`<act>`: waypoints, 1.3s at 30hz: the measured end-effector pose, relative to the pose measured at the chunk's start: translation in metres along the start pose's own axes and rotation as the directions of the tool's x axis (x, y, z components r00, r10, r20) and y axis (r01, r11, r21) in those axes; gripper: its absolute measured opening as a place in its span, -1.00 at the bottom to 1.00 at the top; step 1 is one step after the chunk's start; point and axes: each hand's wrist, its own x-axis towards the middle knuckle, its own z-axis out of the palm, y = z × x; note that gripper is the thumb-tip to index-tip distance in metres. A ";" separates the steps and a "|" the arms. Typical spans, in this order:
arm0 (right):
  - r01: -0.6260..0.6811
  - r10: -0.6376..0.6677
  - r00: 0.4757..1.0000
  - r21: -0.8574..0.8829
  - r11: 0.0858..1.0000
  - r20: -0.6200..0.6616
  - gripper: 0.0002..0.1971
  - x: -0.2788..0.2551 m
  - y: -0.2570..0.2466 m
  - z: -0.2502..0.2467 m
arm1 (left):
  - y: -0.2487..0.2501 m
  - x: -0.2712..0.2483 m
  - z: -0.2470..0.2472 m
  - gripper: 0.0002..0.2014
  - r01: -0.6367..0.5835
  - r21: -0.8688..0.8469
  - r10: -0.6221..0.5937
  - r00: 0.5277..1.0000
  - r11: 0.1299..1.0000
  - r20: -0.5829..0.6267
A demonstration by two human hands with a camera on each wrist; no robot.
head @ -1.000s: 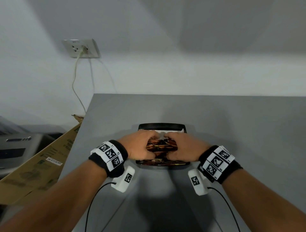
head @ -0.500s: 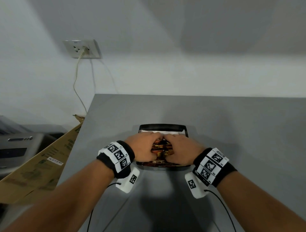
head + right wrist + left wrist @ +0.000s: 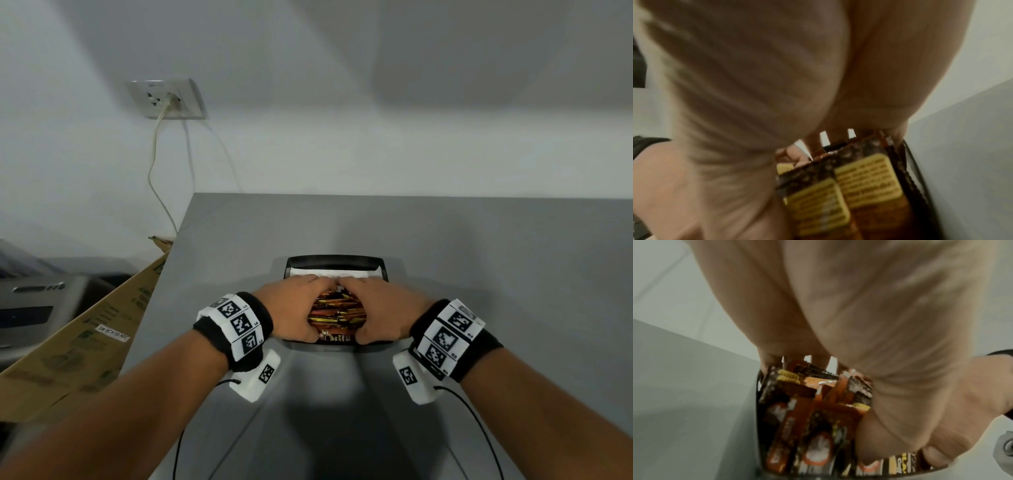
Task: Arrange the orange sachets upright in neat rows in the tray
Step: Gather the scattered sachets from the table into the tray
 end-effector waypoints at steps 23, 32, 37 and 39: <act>-0.010 -0.030 0.970 -0.164 0.986 -0.241 -0.35 -0.001 -0.009 0.002 | 0.001 0.007 0.001 -0.24 0.001 0.192 0.035 0.982 0.981 -0.185; 0.019 -0.022 0.998 -0.040 0.999 -0.066 -0.21 -0.009 -0.004 0.011 | 0.004 -0.004 0.009 -0.21 -0.045 0.090 0.055 0.992 0.995 -0.114; 0.030 -0.033 0.997 -0.047 0.998 -0.064 0.05 -0.017 -0.002 0.020 | 0.005 -0.011 0.016 0.02 -0.030 0.086 0.034 0.999 0.996 -0.040; 0.039 -0.052 0.993 -0.127 0.991 -0.102 0.12 -0.021 -0.003 0.031 | 0.004 -0.013 0.022 0.11 -0.020 0.100 0.025 0.998 0.995 -0.051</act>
